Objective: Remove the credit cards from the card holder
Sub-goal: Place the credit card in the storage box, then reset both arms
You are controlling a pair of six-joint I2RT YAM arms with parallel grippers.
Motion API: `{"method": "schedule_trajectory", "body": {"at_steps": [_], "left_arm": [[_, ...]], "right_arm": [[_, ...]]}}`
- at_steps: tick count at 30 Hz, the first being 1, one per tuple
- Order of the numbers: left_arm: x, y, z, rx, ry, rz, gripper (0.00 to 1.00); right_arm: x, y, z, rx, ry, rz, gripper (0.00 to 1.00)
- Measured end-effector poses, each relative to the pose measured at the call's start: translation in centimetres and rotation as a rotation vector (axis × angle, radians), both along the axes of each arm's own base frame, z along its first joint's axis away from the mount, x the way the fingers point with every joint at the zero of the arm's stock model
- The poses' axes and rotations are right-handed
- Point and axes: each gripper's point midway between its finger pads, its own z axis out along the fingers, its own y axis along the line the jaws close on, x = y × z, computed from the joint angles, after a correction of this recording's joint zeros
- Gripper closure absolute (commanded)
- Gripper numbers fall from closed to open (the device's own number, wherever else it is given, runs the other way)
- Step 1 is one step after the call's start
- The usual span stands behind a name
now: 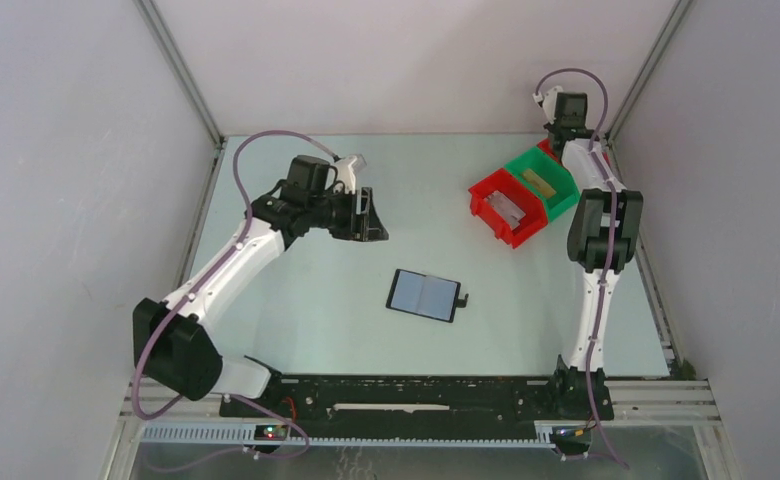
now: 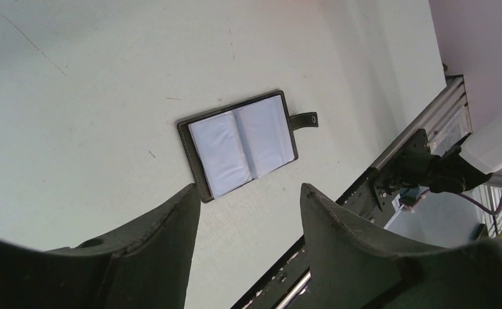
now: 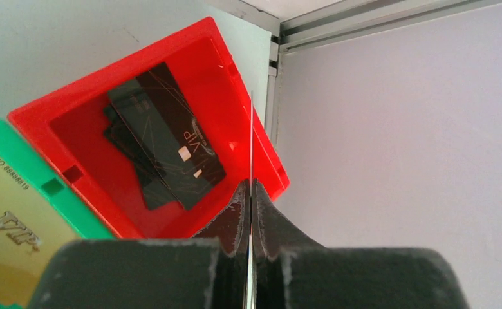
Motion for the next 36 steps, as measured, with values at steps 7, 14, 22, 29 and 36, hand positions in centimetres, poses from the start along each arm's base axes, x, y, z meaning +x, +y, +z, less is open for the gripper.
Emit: {"method": "schedule_trajectory", "body": {"at_steps": [7, 14, 22, 29, 36], "left_arm": [[0.8, 0.1, -1.5, 0.017, 0.040, 0.013, 0.37], [1.1, 0.2, -1.8, 0.020, 0.045, 0.017, 0.37], [1.2, 0.1, -1.8, 0.012, 0.043, 0.013, 0.37], [1.0, 0.0, -1.5, 0.004, 0.041, 0.007, 0.37], [0.4, 0.2, 1.3, -0.038, -0.032, 0.014, 0.36]], "right_arm": [[1.3, -0.2, -3.4, -0.006, 0.029, 0.005, 0.87], [1.6, -0.5, -5.6, -0.014, 0.054, 0.005, 0.59], [1.2, -0.3, -4.8, 0.028, 0.038, -0.019, 0.52], [-0.3, 2.2, 0.4, 0.085, 0.000, -0.020, 0.48], [-4.4, 5.2, 13.5, 0.198, -0.214, -0.041, 0.42]]}}
